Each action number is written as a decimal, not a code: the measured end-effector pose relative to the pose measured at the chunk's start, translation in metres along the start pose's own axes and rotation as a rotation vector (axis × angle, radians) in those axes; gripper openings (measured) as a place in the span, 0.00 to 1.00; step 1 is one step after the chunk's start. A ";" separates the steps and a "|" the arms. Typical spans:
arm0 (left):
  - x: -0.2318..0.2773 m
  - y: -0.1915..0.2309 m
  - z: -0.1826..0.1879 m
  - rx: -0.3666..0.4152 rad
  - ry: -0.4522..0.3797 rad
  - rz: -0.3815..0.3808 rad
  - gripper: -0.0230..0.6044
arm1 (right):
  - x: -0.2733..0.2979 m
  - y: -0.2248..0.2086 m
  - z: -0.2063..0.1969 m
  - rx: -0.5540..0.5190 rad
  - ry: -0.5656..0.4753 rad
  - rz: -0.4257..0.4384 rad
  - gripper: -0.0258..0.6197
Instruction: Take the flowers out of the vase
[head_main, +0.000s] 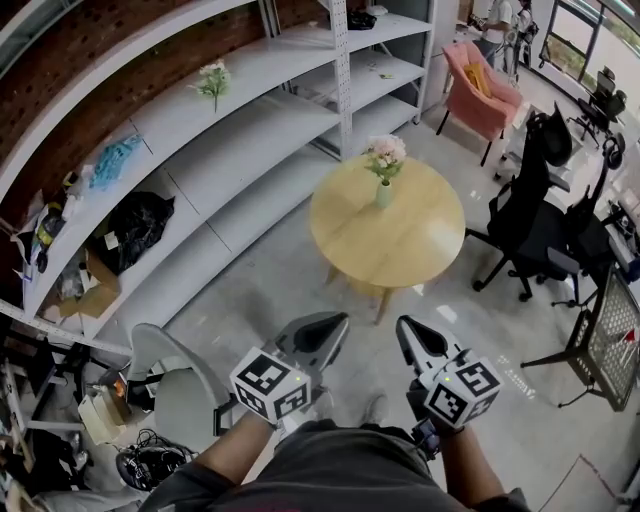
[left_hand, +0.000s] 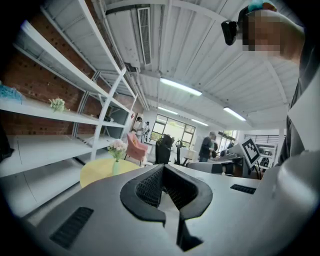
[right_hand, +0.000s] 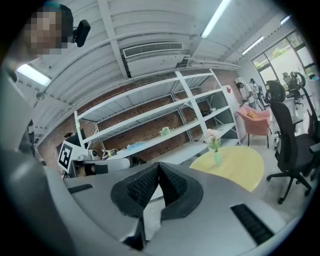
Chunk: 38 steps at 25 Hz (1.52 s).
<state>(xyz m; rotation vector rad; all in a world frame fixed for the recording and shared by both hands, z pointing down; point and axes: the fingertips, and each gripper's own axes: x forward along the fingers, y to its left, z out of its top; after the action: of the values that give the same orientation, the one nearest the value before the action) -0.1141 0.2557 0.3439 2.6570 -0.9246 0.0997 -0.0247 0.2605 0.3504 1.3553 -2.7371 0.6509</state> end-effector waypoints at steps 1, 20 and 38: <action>0.001 -0.001 -0.001 0.002 0.001 0.002 0.05 | -0.001 -0.002 0.000 0.004 -0.002 -0.004 0.06; 0.046 -0.061 0.004 0.044 -0.038 0.100 0.05 | -0.062 -0.054 0.020 -0.008 -0.024 0.066 0.06; 0.083 -0.005 0.011 0.015 -0.035 0.094 0.05 | -0.007 -0.090 0.026 0.028 -0.005 0.053 0.06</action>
<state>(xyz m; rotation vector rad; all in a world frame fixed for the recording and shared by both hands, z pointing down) -0.0466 0.2063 0.3461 2.6359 -1.0643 0.0828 0.0529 0.2078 0.3576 1.2948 -2.7872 0.6921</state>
